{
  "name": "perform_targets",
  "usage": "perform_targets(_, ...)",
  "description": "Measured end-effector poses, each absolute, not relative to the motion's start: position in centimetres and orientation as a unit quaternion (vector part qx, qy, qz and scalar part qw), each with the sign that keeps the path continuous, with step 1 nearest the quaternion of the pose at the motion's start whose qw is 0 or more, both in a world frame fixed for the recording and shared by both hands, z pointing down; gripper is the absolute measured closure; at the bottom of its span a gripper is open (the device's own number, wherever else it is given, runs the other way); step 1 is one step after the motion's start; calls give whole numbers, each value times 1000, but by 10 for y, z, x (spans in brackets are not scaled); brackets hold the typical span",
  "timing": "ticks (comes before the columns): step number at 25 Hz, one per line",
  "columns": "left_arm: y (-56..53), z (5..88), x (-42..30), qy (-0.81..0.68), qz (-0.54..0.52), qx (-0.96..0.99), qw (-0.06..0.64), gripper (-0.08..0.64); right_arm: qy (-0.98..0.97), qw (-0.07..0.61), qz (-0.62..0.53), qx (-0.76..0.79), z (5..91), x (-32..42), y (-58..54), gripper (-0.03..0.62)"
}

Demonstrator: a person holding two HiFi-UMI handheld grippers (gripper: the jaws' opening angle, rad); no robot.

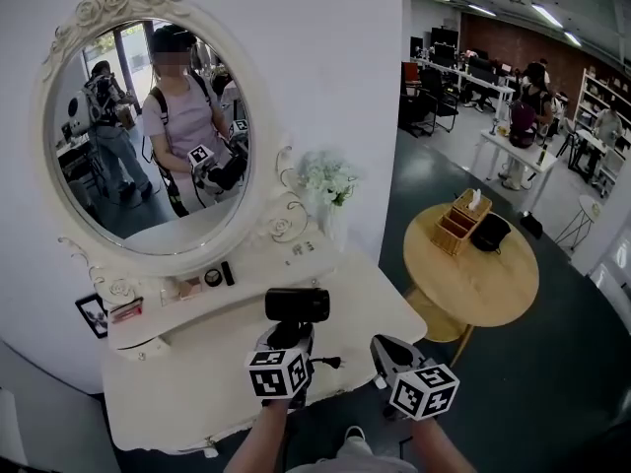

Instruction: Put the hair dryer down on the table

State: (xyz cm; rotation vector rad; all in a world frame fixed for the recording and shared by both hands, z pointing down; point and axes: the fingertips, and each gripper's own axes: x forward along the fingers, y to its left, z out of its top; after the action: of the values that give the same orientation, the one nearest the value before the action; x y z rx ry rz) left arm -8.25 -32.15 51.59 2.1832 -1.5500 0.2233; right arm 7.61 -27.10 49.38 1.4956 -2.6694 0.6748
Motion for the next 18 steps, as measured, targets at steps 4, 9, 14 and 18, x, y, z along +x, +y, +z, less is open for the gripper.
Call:
perform_targets(4, -342, 531, -74, -563, 102, 788, 229, 373, -857, 8, 216, 469, 496, 75, -284, 589)
perform_targets(9, -360, 553, -60, -559, 142, 784, 230, 373, -858, 10, 221, 464, 500, 78, -293, 590)
perform_targets(14, -374, 576, -53, -564, 171, 770, 245, 371, -860, 12, 224, 459, 503, 80, -299, 591)
perform_targets(18, -380, 586, -50, -562, 187, 766, 249, 371, -860, 11, 226, 457, 503, 80, -302, 590)
